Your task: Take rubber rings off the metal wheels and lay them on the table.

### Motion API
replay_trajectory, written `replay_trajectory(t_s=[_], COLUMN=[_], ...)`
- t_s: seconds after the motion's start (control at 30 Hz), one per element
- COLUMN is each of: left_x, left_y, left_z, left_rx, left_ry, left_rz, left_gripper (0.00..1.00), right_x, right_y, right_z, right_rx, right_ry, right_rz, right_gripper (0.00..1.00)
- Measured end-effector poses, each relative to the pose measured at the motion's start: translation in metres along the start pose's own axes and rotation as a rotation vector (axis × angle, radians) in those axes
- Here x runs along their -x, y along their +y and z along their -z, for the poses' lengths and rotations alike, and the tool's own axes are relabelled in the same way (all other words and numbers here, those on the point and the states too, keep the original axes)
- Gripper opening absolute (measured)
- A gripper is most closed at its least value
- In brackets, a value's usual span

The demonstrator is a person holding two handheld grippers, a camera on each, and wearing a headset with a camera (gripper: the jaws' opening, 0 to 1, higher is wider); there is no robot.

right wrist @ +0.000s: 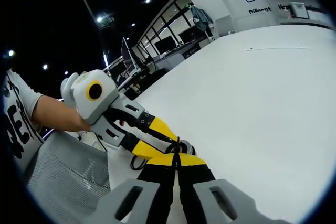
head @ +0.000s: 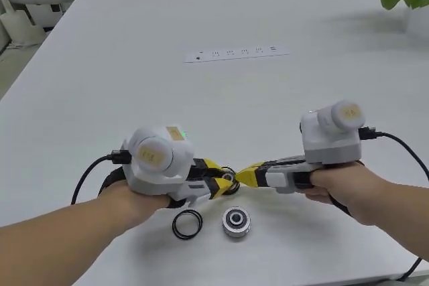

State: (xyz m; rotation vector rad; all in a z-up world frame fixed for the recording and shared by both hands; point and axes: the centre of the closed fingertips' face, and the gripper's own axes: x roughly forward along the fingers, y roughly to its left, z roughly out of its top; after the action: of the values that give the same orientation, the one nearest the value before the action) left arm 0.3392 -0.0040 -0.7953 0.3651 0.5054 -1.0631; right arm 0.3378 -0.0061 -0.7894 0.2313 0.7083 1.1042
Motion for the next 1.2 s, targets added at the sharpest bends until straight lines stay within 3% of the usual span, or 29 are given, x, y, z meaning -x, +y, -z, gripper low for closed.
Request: replay_trajectory(t_s=[0.53, 1.2], left_x=[0.007, 0.044], left_y=[-0.005, -0.01], left_z=[-0.006, -0.025], left_rx=[-0.015, 0.041], left_ry=[-0.019, -0.115], left_rz=[0.019, 0.019], left_gripper=[0.21, 0.35], right_x=[0.001, 0.004], right_y=[0.003, 0.015], right_z=[-0.002, -0.012], right_rx=[-0.003, -0.012], right_ry=[-0.002, -0.016], right_rz=[-0.003, -0.027], right_gripper=[0.0, 0.0])
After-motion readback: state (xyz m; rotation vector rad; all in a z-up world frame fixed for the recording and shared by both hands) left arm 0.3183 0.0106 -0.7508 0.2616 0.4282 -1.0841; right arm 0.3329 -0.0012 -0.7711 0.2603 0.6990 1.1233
